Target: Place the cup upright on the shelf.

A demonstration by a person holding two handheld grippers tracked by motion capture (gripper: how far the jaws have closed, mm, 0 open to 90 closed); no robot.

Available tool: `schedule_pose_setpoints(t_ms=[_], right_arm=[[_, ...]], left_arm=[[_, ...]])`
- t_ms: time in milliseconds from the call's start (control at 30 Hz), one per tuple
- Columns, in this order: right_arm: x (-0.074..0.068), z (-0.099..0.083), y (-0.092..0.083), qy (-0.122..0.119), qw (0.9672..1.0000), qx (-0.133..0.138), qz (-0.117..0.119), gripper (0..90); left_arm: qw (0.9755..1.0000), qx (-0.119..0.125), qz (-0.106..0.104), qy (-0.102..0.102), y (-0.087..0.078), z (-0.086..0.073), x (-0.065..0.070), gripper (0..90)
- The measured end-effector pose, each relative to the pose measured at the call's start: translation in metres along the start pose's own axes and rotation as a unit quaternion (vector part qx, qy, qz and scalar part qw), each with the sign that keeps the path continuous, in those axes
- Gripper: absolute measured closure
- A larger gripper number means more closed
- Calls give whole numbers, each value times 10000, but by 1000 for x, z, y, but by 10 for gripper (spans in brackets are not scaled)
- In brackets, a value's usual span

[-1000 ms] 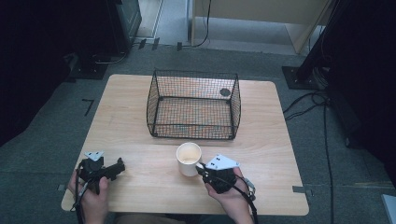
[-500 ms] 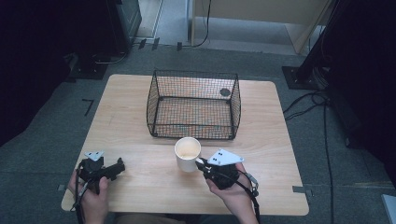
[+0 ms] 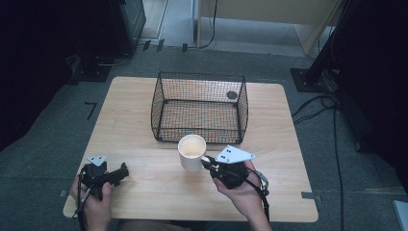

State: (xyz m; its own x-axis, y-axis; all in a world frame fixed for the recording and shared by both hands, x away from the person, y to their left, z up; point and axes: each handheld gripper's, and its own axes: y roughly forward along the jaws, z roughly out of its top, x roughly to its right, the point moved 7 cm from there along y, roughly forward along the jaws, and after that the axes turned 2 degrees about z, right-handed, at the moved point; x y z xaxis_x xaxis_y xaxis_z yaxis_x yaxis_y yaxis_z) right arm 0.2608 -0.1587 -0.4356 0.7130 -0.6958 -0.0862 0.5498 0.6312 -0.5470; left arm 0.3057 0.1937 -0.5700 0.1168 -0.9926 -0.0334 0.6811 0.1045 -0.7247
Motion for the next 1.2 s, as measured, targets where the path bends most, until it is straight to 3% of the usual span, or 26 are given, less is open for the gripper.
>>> schedule_pose_setpoints(t_ms=[600,1200], right_arm=[[9,34,-11,-197,9997,98,-71,808],[26,60,-15,-249,9994,182,-149,808]], left_arm=[[10000,11,-1,-13,0,0,0,1],[10000,8,-1,-13,0,0,0,1]])
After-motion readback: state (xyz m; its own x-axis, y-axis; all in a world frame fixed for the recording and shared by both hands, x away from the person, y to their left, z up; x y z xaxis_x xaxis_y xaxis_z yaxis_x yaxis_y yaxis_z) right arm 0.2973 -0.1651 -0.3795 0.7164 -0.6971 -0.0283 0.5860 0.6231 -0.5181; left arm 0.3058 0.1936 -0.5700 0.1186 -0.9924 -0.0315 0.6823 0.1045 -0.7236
